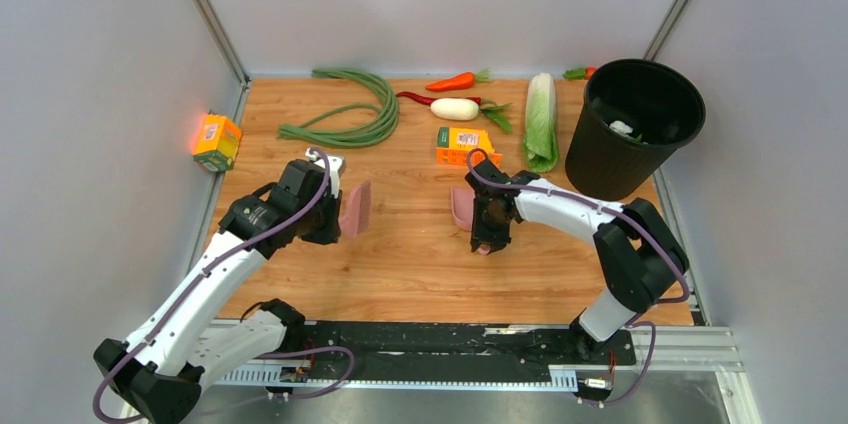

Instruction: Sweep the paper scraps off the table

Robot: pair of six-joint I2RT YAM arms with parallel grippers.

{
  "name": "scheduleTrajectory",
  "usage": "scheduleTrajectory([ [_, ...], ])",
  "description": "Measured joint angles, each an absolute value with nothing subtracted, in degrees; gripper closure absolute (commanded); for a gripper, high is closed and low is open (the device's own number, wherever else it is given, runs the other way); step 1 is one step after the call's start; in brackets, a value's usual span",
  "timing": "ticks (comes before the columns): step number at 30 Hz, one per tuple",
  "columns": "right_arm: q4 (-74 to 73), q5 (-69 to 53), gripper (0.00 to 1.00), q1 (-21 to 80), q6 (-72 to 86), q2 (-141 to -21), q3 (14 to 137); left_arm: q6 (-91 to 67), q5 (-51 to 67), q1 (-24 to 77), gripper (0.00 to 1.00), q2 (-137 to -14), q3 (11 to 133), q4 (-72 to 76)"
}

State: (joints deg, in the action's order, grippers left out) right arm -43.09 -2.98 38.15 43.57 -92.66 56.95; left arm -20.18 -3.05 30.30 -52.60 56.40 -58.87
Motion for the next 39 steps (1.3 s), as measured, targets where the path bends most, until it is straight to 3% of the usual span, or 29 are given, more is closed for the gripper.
scheduleTrajectory([
  [3,-43.55,-2.57,0.98,38.24,41.25,-92.66,57.01,-20.18,-3.05,30.30,1.00,-52.73,56.40,-58.85],
  [8,-43.99,-2.61,0.56,38.24,39.22,-92.66,57.06,-20.40,-2.72,30.30,1.00,-52.95,55.75,-58.37],
  [10,-44.05,-3.05,0.45,38.24,38.72,-92.66,57.08,-20.67,-2.24,30.30,1.00,-52.97,55.00,-58.11],
  [17,-45.65,-4.56,0.31,38.24,37.80,-92.66,58.70,-22.70,-1.91,30.30,1.00,-52.75,54.61,-57.56],
  [23,-50.19,-4.54,0.08,38.24,37.30,-92.33,66.26,-29.74,-3.36,30.30,1.00,-51.94,57.34,-56.16],
  [29,-54.63,-3.55,0.05,38.24,36.88,-90.06,74.61,-45.69,-6.87,30.30,1.00,-43.42,52.01,-44.64],
  [35,-57.30,-3.03,0.05,38.24,36.93,-86.94,76.01,-68.01,-11.49,30.35,1.00,-27.79,29.67,-28.84],
  [39,-57.78,-3.03,0.05,38.24,37.30,-85.21,74.87,-80.84,-12.78,30.35,1.00,-24.21,16.43,-23.03],
])
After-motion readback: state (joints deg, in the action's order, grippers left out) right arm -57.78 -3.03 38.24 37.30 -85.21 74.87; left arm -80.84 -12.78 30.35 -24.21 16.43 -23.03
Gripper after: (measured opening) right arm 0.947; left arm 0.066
